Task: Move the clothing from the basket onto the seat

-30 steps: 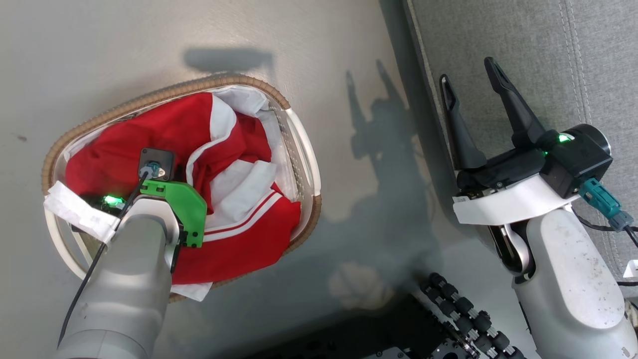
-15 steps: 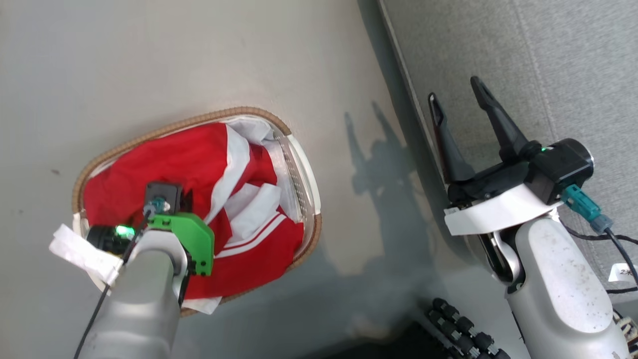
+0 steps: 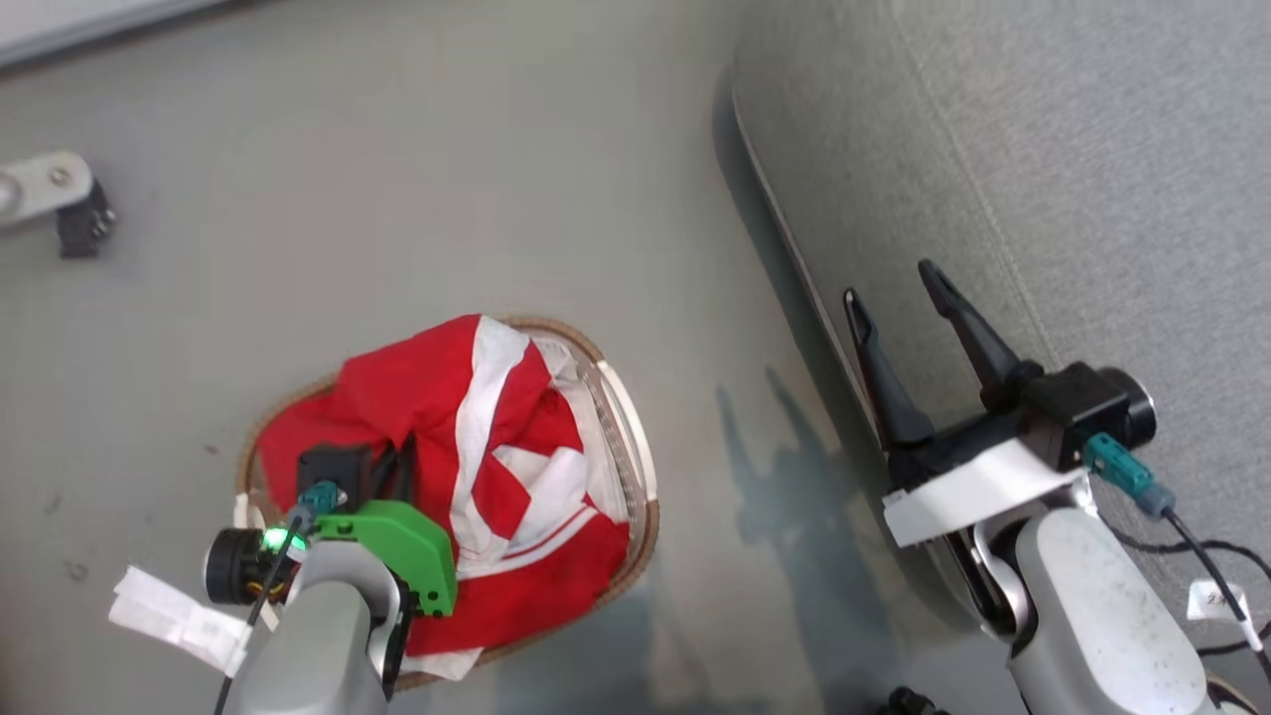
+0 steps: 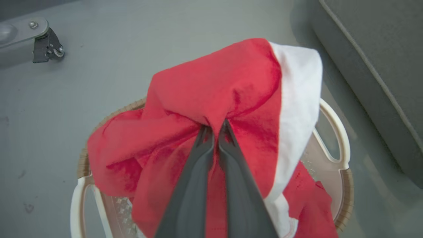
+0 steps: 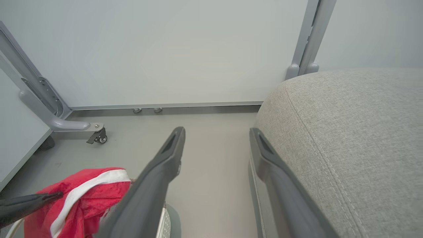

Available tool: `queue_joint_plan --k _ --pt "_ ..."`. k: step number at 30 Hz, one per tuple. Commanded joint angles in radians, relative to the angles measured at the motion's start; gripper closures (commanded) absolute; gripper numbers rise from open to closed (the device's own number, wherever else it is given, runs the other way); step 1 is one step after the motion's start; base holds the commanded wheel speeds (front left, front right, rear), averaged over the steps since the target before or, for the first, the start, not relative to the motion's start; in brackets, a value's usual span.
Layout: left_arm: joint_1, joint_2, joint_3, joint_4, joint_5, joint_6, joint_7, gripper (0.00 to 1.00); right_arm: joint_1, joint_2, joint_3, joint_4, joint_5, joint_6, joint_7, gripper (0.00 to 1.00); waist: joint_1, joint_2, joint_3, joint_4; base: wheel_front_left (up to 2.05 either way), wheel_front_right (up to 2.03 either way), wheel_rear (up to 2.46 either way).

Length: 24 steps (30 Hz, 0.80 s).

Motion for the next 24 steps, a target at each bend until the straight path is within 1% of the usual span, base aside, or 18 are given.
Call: queue_joint_plan --k 1,7,13,24 --pt "0.039 0.001 0.004 -0.022 -0.014 -0.007 -0.001 1.0 0.028 -0.006 0.001 0.009 -0.001 0.0 -0.002 0.0 0.0 0.0 -0.119 0.033 0.0 0.0 0.0" --pt "0.132 -0.002 0.009 -0.153 -0.04 -0.016 -0.001 1.0 0.083 -0.008 -0.004 0.031 -0.002 0.0 -0.002 0.0 0.0 0.0 -0.224 0.059 0.0 0.0 0.0" --pt "0.218 -0.002 -0.024 -0.327 -0.083 -0.023 0.0 1.0 0.138 -0.004 -0.007 0.047 -0.008 0.0 -0.002 0.0 0.0 0.0 -0.312 0.081 0.0 0.0 0.0" --pt "0.293 -0.002 -0.048 -0.58 -0.111 -0.024 0.0 1.0 0.213 0.006 0.007 0.068 -0.011 0.0 -0.002 0.0 0.0 0.0 -0.417 0.094 0.0 0.0 0.0"
